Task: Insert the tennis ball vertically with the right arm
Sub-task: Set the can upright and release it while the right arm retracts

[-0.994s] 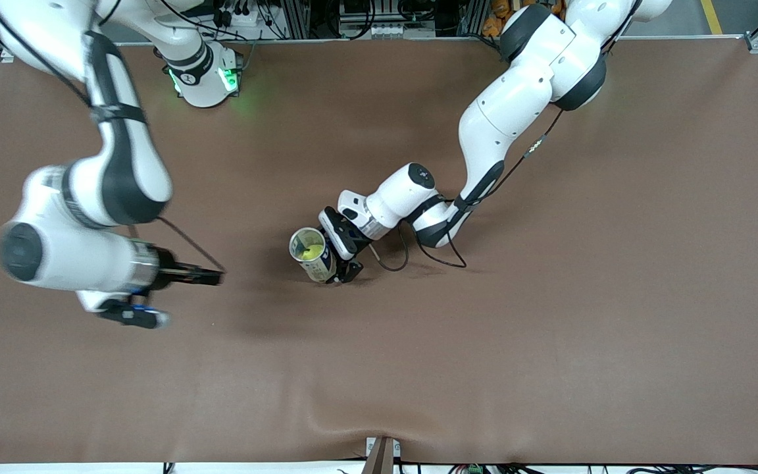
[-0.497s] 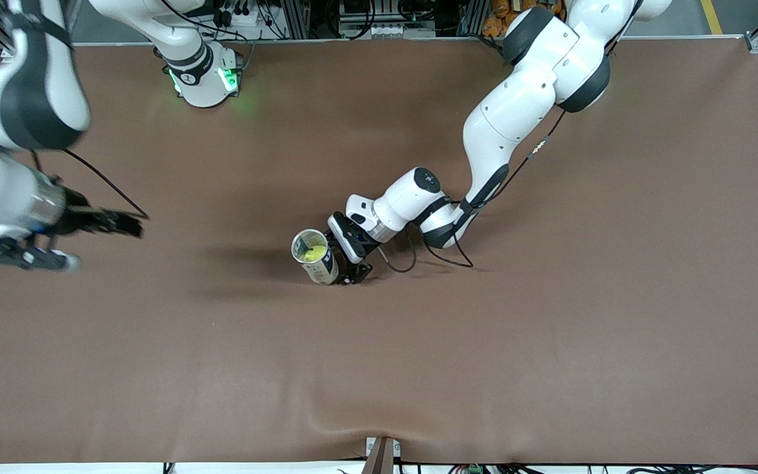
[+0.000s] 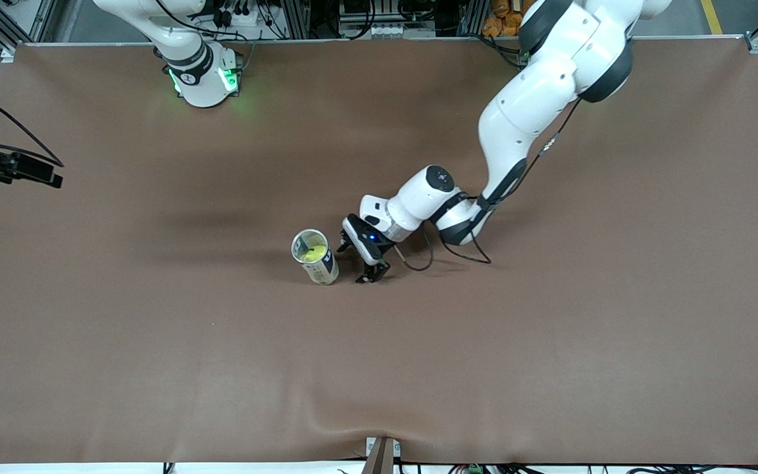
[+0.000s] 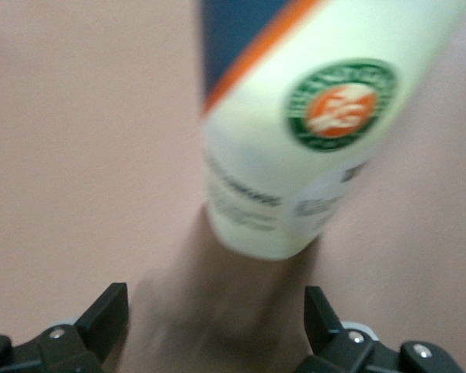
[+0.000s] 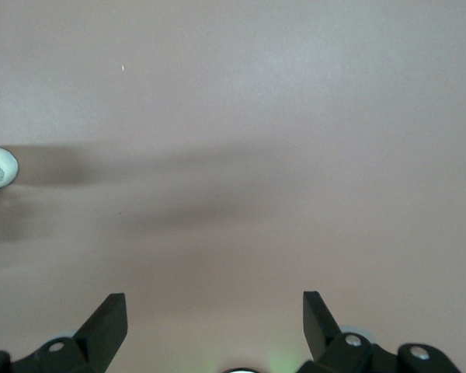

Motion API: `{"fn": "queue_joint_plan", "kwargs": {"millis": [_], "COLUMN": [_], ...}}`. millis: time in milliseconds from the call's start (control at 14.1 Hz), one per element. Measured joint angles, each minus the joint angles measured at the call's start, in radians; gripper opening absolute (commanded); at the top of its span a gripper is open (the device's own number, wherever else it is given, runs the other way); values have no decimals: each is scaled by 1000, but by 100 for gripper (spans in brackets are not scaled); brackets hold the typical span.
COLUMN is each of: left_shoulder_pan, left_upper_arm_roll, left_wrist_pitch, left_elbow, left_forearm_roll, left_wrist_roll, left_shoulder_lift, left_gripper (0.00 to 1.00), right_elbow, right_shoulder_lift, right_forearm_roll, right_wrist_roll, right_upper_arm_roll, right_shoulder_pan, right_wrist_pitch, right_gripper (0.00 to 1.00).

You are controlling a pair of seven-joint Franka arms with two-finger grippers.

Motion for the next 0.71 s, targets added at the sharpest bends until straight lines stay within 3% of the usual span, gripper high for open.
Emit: {"fn": "queue_joint_plan", "kwargs": {"millis": [213,497,710], "left_shoulder_pan": [60,101,121], "left_upper_arm_roll": [-4,-8,-7], "left_wrist_pitch": [-173,-424,-690], "left_elbow": [-31,-36,-29], "left_forearm_roll": [0,0,-3], "left_wrist_roll": [-2,-92,-170], "left_shoulder_lift": [-100,-223,-338], "left_gripper": [100,100,100], "right_elbow": [40,105,116], "right_shoulder_lift": [0,-1,-1], "right_forearm_roll": [0,-3,-9], "right_wrist_roll": [16,35,-7], "right_upper_arm_roll": [12,76,73], "right_shoulder_pan": [0,1,-3], "right_wrist_pitch": [-49,-105,-129], "right_gripper": [100,100,100]}}
